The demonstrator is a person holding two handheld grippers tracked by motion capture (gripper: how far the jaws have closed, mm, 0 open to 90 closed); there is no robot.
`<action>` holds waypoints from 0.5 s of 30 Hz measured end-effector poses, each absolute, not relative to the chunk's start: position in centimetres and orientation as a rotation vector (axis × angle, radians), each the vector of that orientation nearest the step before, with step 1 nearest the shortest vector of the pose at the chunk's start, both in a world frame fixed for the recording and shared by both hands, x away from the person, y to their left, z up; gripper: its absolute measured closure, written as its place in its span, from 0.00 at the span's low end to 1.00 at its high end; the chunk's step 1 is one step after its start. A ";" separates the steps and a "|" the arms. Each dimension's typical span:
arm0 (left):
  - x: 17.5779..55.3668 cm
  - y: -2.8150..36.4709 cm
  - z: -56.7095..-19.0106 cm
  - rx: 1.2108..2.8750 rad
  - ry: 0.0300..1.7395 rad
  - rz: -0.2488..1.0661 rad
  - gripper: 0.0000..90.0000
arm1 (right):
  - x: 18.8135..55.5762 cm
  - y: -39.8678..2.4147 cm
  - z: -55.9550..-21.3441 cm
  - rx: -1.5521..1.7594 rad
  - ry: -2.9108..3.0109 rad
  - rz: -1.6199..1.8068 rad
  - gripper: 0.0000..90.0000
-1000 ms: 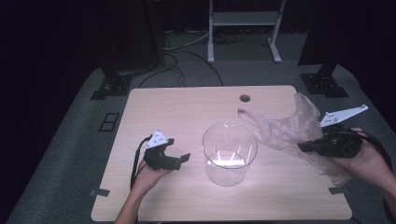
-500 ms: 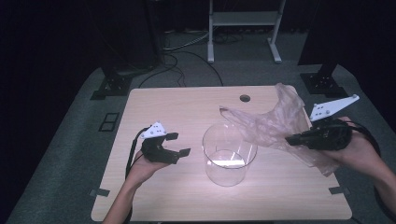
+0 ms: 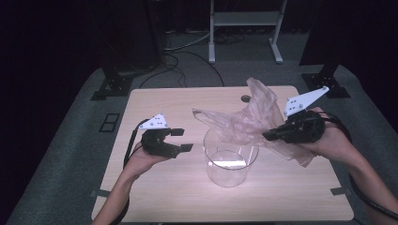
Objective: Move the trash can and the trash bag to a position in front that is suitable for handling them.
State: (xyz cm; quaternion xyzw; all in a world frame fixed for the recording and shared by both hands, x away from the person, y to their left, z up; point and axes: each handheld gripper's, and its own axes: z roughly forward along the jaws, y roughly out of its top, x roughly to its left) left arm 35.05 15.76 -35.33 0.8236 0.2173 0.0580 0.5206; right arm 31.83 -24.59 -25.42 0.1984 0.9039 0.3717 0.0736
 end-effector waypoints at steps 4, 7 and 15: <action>35.2 15.6 -34.7 1.992 0.477 0.114 0.36 | 32.1 -23.8 -25.2 0.550 2.724 1.134 0.99; 35.6 15.4 -34.2 1.998 0.432 0.081 0.47 | 32.5 -22.9 -25.0 0.519 2.728 1.147 0.99; 37.1 13.9 -32.3 1.967 0.364 0.021 0.51 | 33.8 -18.0 -24.5 0.408 2.747 1.192 0.99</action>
